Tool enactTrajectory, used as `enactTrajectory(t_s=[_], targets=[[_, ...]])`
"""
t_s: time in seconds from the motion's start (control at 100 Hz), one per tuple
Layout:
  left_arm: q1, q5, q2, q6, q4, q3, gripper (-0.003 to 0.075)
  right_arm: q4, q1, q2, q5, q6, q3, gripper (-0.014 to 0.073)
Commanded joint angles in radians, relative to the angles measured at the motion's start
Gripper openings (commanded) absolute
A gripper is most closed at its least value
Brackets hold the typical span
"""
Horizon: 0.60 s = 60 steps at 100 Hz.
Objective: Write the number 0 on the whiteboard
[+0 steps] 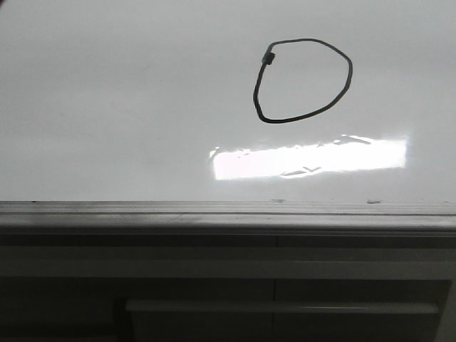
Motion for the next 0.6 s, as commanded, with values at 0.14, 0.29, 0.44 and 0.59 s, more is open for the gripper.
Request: enactTrajectory(t_s=[0.14,0.29,0.44,0.59], targets=[[-0.007,-0.060,-0.003,-0.016,-0.004,-0.034,0.0364,-0.003,0.026,-0.019,-0.069,-0.010,-0.034,-0.0050],[-0.007,-0.047,-0.003,-0.020,-0.035,-0.034,0.0323,0.006,0.026,-0.019,-0.077,-0.010,-0.034,-0.0050],[-0.007,-0.030,-0.003,-0.022,-0.035,-0.034,0.0206,0.016,0.026,-0.019,-0.077,-0.010,-0.034,-0.0050],[-0.007,-0.021,-0.003,-0.022,-0.035,-0.034,0.0068,0.024,0.026,-0.019,-0.077,-0.010,-0.034,-0.0050]])
